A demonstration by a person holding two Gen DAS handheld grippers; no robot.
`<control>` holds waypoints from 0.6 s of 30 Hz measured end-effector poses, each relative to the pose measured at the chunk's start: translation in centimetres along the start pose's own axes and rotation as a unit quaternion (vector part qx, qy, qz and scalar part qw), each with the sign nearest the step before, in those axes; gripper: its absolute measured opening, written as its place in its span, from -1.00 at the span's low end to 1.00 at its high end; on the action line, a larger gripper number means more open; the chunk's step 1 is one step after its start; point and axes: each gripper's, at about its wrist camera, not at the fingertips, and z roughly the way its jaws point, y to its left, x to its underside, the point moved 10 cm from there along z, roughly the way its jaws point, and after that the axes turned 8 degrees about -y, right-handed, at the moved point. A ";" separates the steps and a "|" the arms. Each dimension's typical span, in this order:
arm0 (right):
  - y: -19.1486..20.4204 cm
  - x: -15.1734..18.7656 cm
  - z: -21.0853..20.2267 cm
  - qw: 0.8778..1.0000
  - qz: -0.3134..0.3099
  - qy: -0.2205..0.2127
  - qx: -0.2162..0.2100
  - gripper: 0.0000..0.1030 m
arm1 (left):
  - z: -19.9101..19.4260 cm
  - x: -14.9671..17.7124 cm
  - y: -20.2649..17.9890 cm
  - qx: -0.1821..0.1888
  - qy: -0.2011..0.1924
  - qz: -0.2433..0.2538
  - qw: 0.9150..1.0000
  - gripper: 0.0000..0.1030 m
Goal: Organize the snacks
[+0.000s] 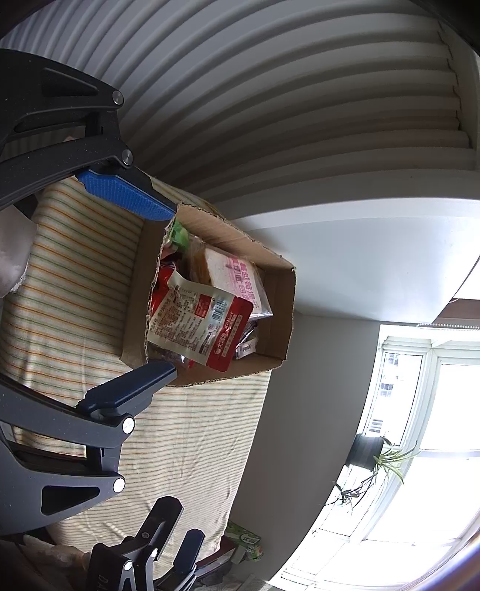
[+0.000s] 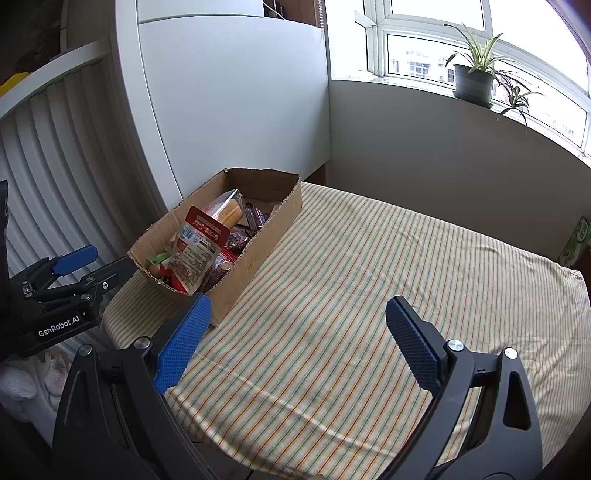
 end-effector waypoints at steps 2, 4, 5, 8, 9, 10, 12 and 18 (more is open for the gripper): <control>0.0 0.0 0.0 1.000 0.001 0.000 0.002 0.89 | 0.0 0.0 0.0 0.000 0.000 0.000 1.000 0.54; 0.0 0.1 0.0 1.000 0.002 0.001 0.002 0.89 | 0.0 0.1 0.0 -0.002 0.000 0.001 1.000 0.54; 0.0 0.1 0.1 1.000 0.002 0.001 0.001 0.89 | 0.0 0.1 0.0 -0.002 0.001 0.001 1.000 0.54; 0.0 0.2 0.1 1.000 0.004 0.003 0.001 0.89 | 0.0 0.1 0.0 -0.003 0.002 0.000 1.000 0.54; 0.0 0.3 0.2 1.000 0.004 0.004 0.001 0.89 | 0.0 0.1 0.0 -0.002 0.002 0.000 1.000 0.54; 0.0 0.3 0.2 1.000 0.005 0.004 0.002 0.89 | 0.0 0.2 0.0 -0.003 0.002 0.000 1.000 0.54; 0.1 0.4 0.2 1.000 0.006 0.006 0.002 0.89 | 0.0 0.1 -0.1 -0.002 0.002 0.000 1.000 0.54; 0.0 0.3 0.1 1.000 0.009 0.003 0.004 0.89 | 0.1 0.2 -0.2 0.000 0.002 0.000 1.000 0.54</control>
